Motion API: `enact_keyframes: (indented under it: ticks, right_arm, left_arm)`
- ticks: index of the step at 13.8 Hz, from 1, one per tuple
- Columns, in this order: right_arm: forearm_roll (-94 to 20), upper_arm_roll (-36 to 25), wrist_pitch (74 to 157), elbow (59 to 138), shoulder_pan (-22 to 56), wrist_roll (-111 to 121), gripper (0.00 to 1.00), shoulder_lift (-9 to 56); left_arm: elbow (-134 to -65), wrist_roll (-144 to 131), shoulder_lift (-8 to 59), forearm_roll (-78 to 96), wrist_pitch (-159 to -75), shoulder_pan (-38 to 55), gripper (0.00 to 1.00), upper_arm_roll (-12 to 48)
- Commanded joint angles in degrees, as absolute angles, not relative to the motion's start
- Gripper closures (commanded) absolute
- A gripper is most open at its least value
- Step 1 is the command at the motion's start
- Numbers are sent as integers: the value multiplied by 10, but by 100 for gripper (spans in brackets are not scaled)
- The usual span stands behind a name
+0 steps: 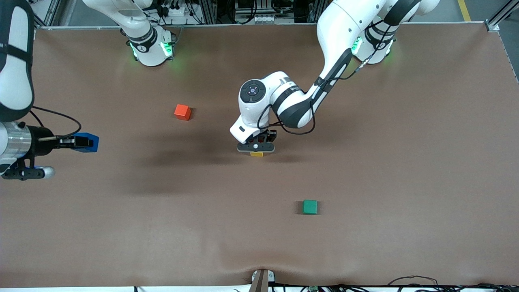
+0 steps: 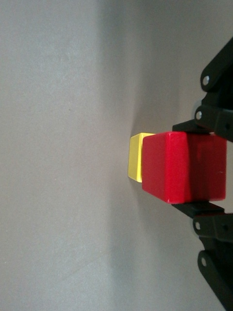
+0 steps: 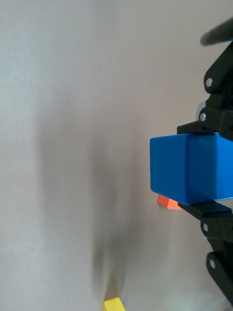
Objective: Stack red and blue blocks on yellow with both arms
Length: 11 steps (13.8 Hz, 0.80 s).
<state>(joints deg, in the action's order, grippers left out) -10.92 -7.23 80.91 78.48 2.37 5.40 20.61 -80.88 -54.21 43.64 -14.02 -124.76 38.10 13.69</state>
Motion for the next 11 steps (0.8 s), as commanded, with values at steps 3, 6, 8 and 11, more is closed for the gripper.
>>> enact_keyframes:
  ticks: [3, 6, 8, 11]
  right_arm:
    - [-115, -75, 794, 782, 78, 0, 100, 156]
    - [-114, -75, 793, 772, 103, -46, 100, 149]
    - [-112, -76, 795, 775, 112, -47, 100, 150]
    - [-112, -76, 795, 777, 112, -47, 100, 153]
  left_arm:
    - [-786, -539, 449, -151, -1234, 392, 100, 128]
    - [-786, -538, 451, -151, -1234, 392, 100, 128]
    - [-786, -539, 452, -151, -1235, 393, 100, 128]
    - [-786, -539, 455, -151, -1235, 393, 100, 128]
